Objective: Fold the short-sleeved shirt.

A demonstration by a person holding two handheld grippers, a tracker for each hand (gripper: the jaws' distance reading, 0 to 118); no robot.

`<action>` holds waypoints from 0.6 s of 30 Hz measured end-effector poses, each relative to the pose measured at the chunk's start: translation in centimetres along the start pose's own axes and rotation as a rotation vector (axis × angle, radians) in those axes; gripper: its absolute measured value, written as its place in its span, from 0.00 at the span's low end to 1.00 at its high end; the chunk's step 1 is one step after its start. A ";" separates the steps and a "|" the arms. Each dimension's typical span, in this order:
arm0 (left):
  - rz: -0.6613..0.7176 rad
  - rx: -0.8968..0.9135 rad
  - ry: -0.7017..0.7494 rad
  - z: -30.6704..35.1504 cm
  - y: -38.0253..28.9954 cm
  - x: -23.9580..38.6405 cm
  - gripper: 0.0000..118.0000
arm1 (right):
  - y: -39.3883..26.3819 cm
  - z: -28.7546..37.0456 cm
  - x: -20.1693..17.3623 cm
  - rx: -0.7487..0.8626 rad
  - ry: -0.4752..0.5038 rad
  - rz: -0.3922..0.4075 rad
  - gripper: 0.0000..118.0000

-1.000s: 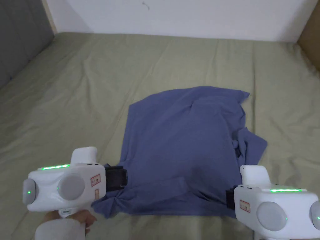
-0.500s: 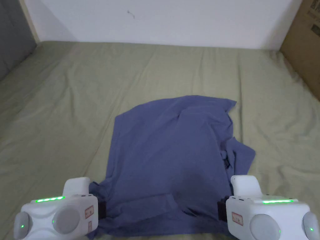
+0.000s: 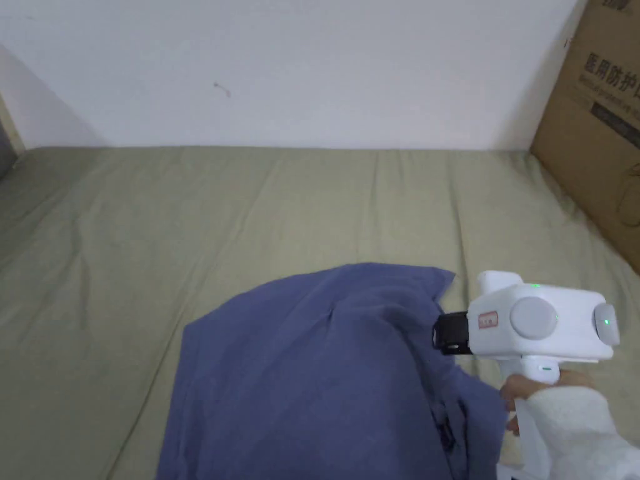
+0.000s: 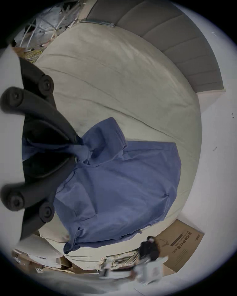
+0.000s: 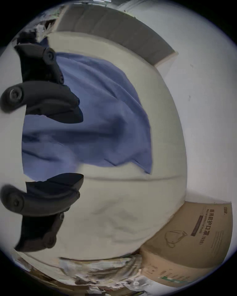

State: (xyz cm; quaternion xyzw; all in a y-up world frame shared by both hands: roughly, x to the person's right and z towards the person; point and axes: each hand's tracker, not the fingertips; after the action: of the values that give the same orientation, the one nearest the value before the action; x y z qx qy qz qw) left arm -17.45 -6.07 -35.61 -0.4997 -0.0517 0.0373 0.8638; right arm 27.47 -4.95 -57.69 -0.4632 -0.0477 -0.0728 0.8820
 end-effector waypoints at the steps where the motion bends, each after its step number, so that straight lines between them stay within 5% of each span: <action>1: 0.003 -0.009 -0.002 -0.1 0.4 0.2 0.05 | 2.3 -1.7 0.7 -0.009 -0.013 0.000 0.60; 10: -0.004 -0.089 0.038 -2.0 2.5 0.3 0.05 | 11.3 -11.6 2.5 -0.044 -0.079 -0.109 0.60; 13: 0.013 -0.106 0.042 -2.6 2.8 0.4 0.05 | 12.1 -14.2 2.3 -0.048 -0.080 -0.085 0.60; 16: 0.005 -0.118 0.041 -3.1 3.2 1.1 0.05 | 11.1 -17.0 1.7 -0.153 -0.095 -0.067 0.42; 18: 0.002 -0.128 0.035 -3.4 3.3 1.2 0.05 | 10.5 -17.0 1.0 -0.086 -0.123 -0.016 0.27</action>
State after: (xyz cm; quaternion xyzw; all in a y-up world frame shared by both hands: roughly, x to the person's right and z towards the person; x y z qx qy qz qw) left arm -15.84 -7.22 -40.11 -0.5547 -0.0381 0.0260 0.8308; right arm 30.51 -13.12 -75.68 -0.5039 -0.1022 -0.0531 0.8561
